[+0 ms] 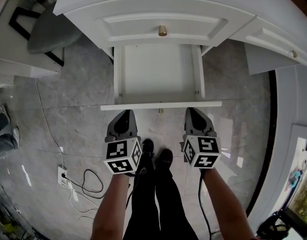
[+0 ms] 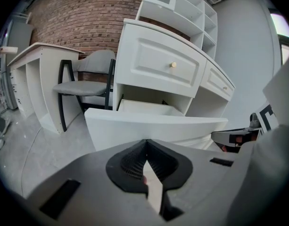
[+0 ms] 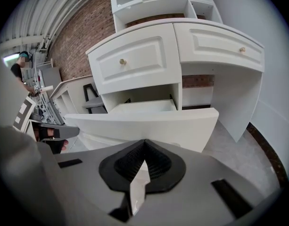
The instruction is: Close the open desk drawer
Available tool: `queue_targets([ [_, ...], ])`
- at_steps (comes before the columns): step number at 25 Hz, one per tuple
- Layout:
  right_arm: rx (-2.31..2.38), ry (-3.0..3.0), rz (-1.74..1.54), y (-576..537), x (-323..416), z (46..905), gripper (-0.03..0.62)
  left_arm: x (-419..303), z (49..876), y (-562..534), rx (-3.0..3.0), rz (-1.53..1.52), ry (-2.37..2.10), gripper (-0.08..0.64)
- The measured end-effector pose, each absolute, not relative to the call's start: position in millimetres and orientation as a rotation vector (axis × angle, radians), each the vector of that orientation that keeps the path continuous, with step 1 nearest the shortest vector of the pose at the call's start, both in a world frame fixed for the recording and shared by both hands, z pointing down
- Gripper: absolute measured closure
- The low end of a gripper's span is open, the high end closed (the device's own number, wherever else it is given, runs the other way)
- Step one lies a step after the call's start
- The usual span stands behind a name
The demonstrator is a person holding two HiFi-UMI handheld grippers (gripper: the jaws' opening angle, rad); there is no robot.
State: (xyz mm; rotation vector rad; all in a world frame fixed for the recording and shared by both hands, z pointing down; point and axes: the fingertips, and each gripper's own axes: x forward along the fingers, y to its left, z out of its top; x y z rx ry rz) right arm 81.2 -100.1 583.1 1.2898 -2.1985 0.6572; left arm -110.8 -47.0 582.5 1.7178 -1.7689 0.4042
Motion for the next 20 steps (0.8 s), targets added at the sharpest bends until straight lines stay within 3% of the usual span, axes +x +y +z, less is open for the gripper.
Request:
queue_targets([
  [20,1.314,-2.235,0.597,-191.6,55.1,583.2,0.588,-136.9,582.1,-138.6,1.724,0.336,-1.823,0.551],
])
